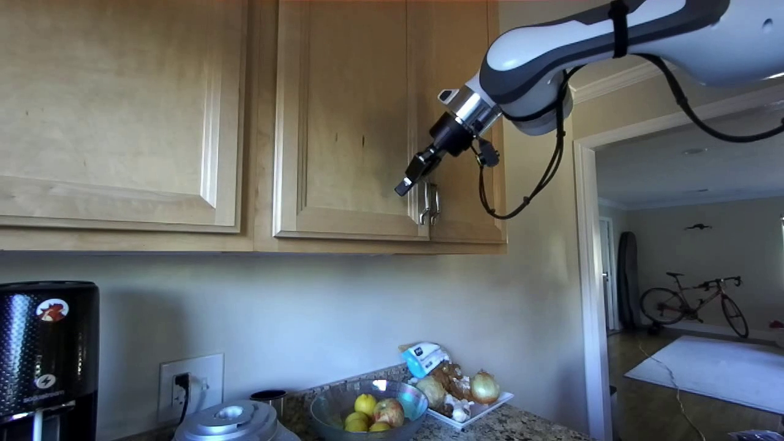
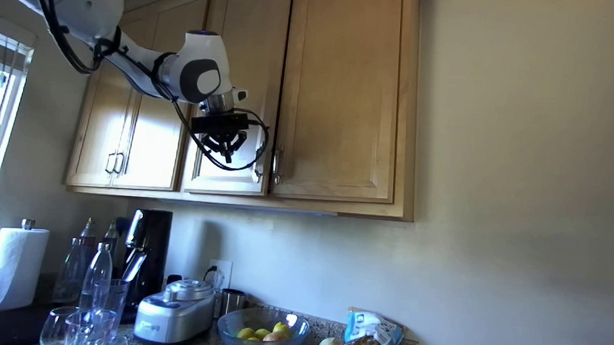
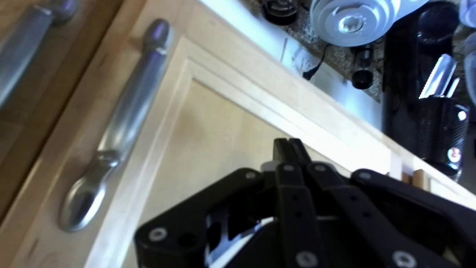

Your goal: Close the doors of the top kitchen cabinet to the right

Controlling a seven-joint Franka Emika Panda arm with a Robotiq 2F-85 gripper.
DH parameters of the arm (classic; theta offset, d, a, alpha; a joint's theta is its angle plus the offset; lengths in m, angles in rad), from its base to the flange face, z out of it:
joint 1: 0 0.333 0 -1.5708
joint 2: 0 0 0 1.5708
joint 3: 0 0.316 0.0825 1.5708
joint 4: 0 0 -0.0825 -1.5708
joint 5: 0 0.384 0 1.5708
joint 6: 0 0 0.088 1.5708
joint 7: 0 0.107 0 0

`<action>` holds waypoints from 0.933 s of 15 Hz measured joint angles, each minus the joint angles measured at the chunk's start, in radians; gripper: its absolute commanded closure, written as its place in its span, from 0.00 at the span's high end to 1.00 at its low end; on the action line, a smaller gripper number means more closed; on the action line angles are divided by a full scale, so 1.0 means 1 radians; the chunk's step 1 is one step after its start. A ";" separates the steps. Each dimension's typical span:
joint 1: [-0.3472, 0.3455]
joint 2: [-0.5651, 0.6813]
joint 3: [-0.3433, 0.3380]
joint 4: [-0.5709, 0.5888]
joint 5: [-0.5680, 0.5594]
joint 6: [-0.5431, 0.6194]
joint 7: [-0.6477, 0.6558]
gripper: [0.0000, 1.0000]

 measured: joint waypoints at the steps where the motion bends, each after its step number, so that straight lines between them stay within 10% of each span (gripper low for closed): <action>1: 0.008 -0.026 0.003 -0.030 0.015 -0.029 -0.013 0.17; 14: -0.003 -0.250 -0.039 -0.321 0.206 -0.584 0.136 0.99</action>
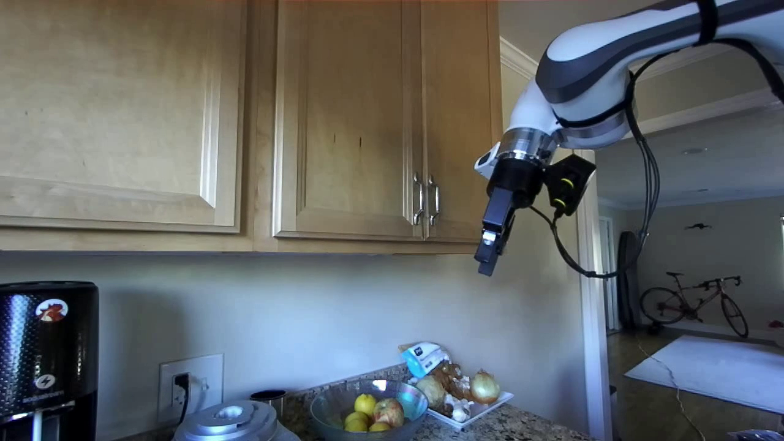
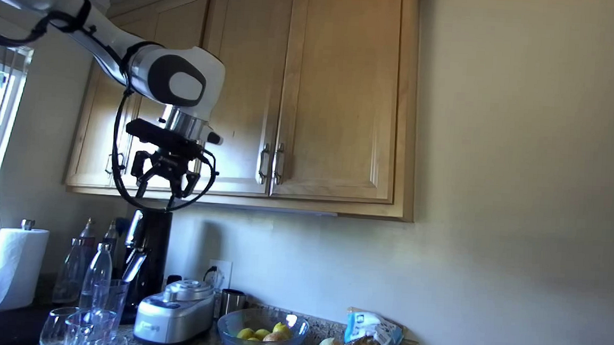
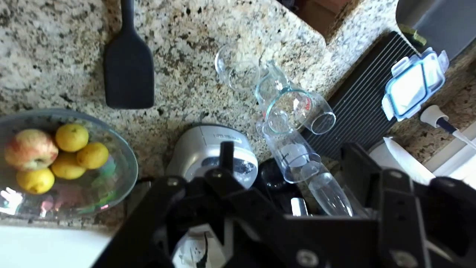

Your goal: Close the doors of the top kitchen cabinet to the right

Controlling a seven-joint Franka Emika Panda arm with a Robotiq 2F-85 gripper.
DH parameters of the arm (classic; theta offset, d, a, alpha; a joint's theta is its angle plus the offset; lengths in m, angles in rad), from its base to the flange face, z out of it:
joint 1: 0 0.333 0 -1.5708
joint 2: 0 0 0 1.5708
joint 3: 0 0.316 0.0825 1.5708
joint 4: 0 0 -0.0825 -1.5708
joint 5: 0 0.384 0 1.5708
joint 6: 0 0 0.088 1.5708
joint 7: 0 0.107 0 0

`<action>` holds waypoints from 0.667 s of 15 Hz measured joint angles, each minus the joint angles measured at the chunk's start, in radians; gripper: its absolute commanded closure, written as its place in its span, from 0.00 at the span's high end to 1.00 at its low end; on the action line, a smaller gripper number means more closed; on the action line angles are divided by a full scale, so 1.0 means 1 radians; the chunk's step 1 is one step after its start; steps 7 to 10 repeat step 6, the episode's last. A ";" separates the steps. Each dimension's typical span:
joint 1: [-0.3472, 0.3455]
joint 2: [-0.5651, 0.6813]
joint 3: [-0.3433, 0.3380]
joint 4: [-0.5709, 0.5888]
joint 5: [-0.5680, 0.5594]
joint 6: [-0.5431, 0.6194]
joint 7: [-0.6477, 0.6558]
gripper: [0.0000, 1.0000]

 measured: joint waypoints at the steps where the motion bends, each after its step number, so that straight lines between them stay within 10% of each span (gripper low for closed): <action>1: -0.007 -0.002 0.000 -0.019 0.000 -0.004 0.018 1.00; 10: -0.043 -0.013 0.003 -0.102 -0.003 -0.004 0.058 1.00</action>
